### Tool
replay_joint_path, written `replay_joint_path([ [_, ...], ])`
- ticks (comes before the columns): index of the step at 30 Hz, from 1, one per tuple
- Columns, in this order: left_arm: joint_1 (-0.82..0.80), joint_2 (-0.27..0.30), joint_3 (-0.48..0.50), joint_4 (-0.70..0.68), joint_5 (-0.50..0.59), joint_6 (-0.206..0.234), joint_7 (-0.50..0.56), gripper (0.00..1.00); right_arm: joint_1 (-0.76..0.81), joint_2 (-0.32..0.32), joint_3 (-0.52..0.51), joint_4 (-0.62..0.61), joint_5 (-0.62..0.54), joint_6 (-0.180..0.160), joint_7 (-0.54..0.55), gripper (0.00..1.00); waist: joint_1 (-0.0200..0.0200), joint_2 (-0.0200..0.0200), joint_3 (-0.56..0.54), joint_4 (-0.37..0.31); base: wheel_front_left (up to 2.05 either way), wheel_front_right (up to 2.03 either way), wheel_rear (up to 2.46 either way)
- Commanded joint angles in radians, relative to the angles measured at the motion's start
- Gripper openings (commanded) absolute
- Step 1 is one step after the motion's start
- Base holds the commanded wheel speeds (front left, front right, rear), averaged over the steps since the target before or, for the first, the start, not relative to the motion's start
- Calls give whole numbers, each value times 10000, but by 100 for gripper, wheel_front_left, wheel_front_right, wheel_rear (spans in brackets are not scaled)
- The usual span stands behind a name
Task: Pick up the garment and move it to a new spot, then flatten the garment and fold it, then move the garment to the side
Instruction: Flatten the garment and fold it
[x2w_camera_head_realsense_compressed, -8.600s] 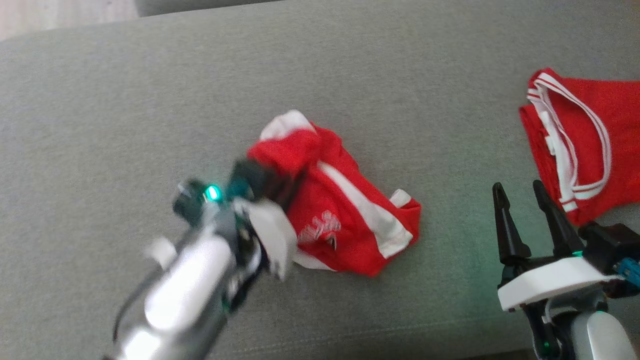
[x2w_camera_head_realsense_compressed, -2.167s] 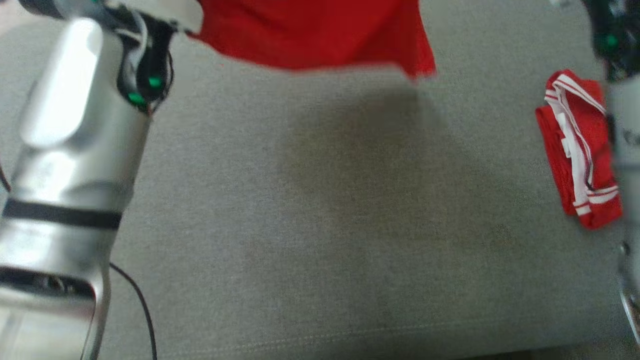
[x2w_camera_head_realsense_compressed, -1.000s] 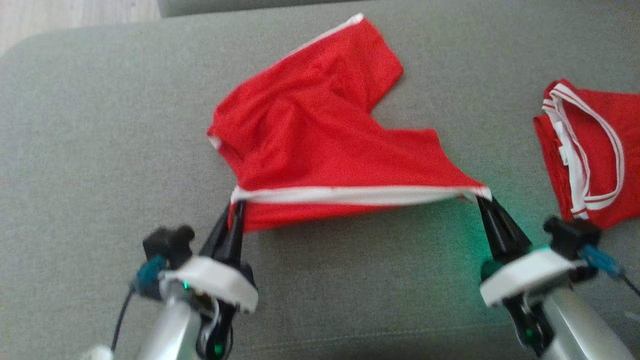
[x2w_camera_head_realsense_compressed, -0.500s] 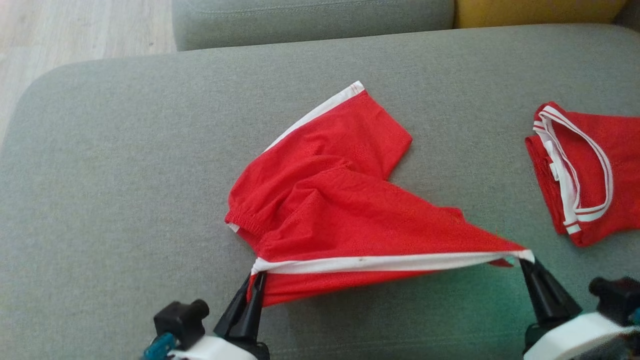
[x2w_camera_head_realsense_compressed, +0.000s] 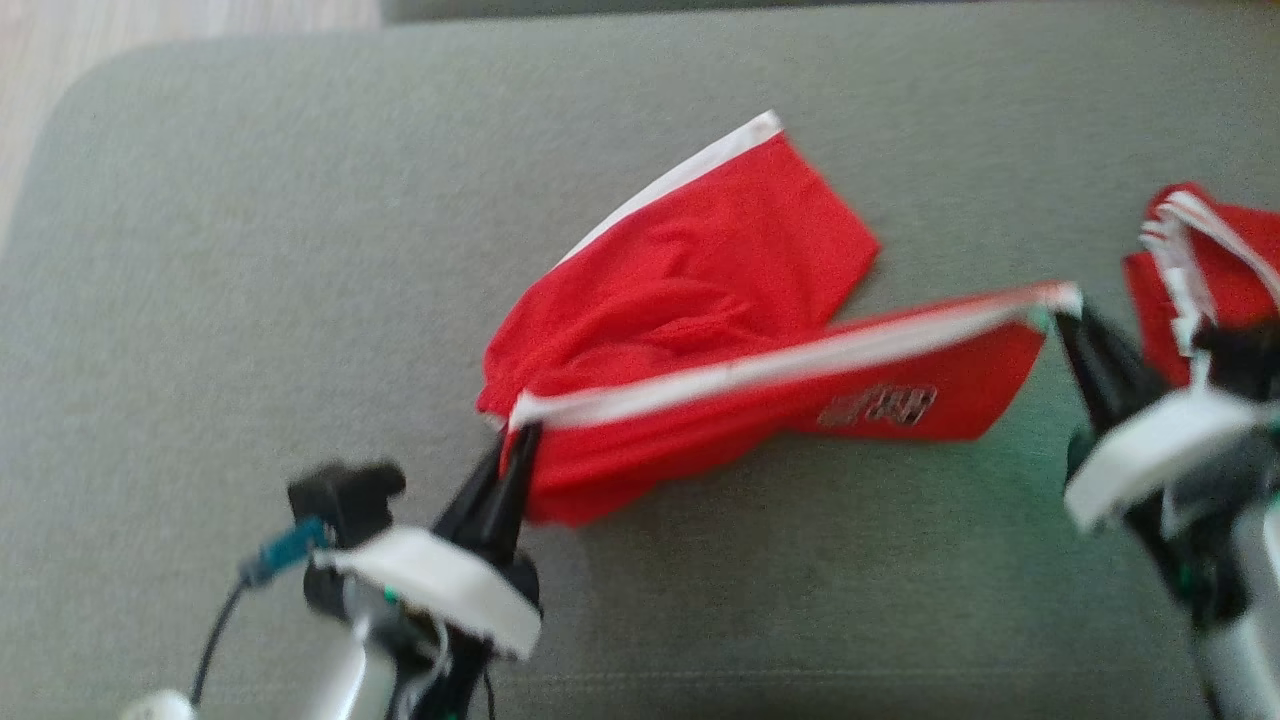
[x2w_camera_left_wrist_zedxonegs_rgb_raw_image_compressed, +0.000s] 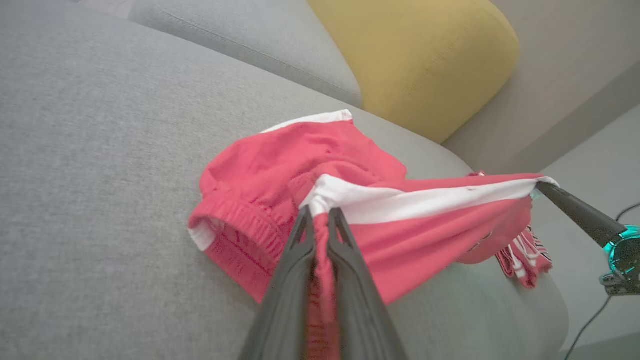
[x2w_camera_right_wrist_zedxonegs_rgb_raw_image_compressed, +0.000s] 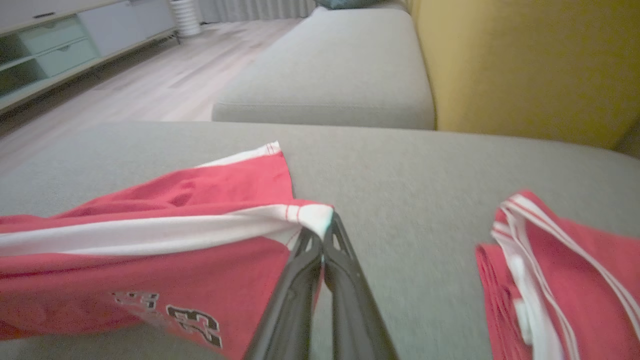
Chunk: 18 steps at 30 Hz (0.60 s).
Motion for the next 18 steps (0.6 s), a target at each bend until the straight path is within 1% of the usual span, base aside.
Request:
replay_joint_path([
  [1, -777, 5, 461, -111, -218, -54, 22, 0, -1034, -496, 294, 121, 171, 33, 89, 0, 0, -1, 584, 539, 0, 0, 0],
  [7, -2471, -41, 199, 869, -1155, -192, 117, 0, -3850, -1210, 1365, 1816, 570, 33, 282, 0, 0, -1, 1592, 1504, 0, 0, 0],
  [11, -3544, -48, -365, 1776, -2062, -231, -17, 0, -5449, -1552, 2169, 3117, 729, 33, 261, 0, 0, -1, 2096, 2084, 0, 0, 0],
  [13, -4026, -49, -745, 2267, -2411, -238, -62, 0, -6102, -1626, 2552, 3779, 868, 33, 169, 0, 0, -1, 2294, 2307, 0, 0, 0],
  [14, -4026, -49, -745, 2267, -2411, -238, -62, 0, -6102, -1626, 2552, 3779, 868, 33, 169, 0, 0, -1, 2294, 2307, 0, 0, 0],
  [18, -4802, -51, -1392, 3028, -2917, -221, -441, 0, -7105, -1653, 3308, 5054, 1062, 33, -159, 0, 0, -1, 2585, 2602, 0, 0, 0],
])
